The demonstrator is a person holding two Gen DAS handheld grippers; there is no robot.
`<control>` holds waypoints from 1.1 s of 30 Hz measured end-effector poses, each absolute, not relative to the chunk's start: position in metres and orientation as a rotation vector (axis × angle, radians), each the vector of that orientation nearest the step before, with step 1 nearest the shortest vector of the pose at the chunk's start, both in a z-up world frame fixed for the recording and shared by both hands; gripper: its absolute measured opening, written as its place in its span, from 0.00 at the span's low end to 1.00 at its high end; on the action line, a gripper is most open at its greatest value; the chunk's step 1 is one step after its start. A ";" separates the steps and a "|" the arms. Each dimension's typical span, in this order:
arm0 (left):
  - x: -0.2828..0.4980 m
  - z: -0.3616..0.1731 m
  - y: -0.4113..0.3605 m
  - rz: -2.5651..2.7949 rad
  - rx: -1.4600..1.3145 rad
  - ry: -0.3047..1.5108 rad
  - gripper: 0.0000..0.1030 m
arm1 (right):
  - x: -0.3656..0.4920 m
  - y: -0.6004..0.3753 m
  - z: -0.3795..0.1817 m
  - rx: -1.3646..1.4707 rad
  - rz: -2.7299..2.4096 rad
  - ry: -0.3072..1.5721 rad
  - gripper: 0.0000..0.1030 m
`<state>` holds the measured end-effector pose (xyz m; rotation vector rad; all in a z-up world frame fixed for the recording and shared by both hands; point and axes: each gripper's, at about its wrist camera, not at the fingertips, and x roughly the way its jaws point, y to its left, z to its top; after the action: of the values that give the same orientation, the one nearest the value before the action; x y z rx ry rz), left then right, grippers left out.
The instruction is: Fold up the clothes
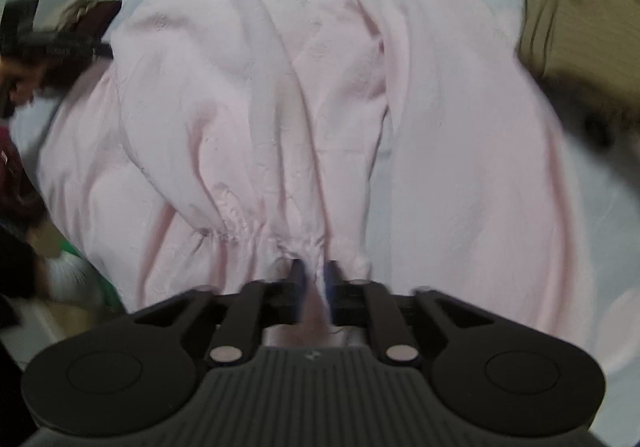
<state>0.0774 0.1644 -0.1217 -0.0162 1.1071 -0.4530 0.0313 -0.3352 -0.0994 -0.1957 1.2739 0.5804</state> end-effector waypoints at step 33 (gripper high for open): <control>0.071 -0.084 0.140 -0.598 -0.006 0.932 0.12 | 0.014 -0.266 -0.040 -0.365 0.934 0.923 0.02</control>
<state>0.0711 0.1401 -0.0840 -0.0055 0.9317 -0.5976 0.0139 -0.2658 -0.0398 -0.3649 0.9229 0.9337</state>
